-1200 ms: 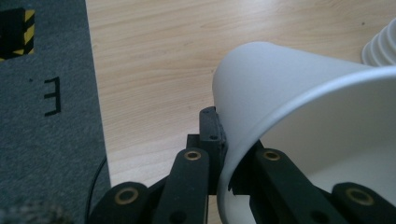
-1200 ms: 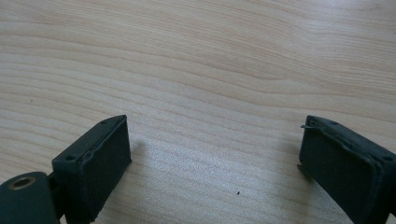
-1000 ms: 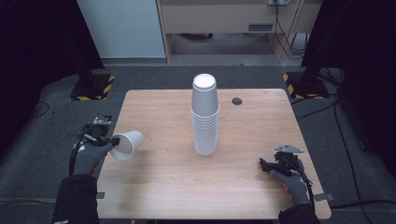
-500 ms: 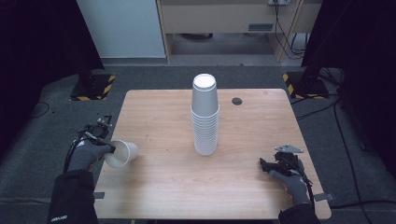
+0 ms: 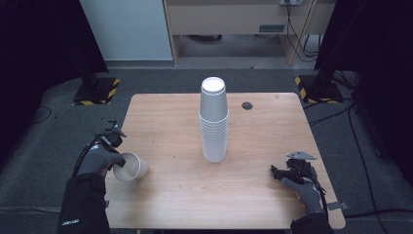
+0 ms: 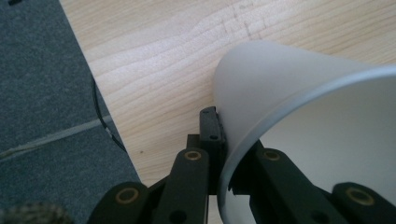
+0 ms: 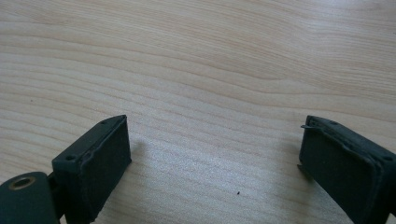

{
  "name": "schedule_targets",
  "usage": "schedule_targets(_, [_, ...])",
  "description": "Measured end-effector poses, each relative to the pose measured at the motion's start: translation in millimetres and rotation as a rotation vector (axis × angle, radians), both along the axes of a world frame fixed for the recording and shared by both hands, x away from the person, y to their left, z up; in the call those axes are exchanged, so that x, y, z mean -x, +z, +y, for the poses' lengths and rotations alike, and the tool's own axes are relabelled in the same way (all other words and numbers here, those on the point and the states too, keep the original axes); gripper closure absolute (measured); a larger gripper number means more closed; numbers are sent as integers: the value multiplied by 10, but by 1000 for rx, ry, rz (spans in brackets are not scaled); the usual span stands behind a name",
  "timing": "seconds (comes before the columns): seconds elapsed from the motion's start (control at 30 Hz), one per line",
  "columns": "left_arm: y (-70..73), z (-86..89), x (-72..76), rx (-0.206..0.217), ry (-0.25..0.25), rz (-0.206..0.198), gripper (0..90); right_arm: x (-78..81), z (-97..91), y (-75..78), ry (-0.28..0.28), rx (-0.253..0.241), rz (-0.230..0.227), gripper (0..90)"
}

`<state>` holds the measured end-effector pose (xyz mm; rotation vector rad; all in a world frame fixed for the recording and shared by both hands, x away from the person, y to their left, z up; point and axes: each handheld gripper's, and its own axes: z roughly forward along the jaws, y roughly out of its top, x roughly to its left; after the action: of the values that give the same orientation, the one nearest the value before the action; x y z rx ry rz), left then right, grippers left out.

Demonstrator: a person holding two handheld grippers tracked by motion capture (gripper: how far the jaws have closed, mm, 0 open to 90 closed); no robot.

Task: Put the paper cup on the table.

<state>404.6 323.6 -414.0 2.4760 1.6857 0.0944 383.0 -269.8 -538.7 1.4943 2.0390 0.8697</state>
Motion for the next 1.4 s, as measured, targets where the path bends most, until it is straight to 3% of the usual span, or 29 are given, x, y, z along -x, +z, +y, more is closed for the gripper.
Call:
schedule_targets(0.27, [-58,-38,-13,4,9,51,850,-1,-1,-1,1,1,-1,90])
schedule_targets(0.37, [-72,-42,-22,6,9,44,850,-1,0,0,0,0,0,90])
schedule_targets(0.47, [-76,-43,-21,21,8,22,832,-1,0,0,0,0,0,90])
schedule_targets(0.7, [-100,-16,-8,84,2,-90,746,-1,-1,-1,1,1,-1,90])
schedule_targets(0.8, [-121,8,24,138,-1,-166,703,-1,0,0,0,0,0,90])
schedule_targets(0.83, [-129,12,40,145,-3,-214,666,-1,0,0,0,0,0,90])
schedule_targets(0.87, [-132,15,46,147,-10,-233,651,-1,-1,-1,1,1,-1,90])
schedule_targets(0.9, [-146,15,71,158,-17,-289,638,-1,-1,-1,1,1,-1,90])
schedule_targets(0.93, [-148,23,90,164,-14,-319,569,-1,0,0,0,0,0,90])
schedule_targets(1.03, [-176,45,145,199,6,-394,514,-1,-1,-1,1,1,-1,90])
schedule_targets(1.1, [-198,64,187,223,7,-415,482,-1,-1,-1,1,1,-1,90])
schedule_targets(1.2, [-230,83,245,252,23,-479,420,-1,0,0,0,0,0,90])
schedule_targets(1.3, [-259,96,323,292,57,-583,381,-1,0,0,0,0,0,90])
schedule_targets(1.4, [-287,100,394,280,80,-679,349,-1,0,0,0,0,0,90])
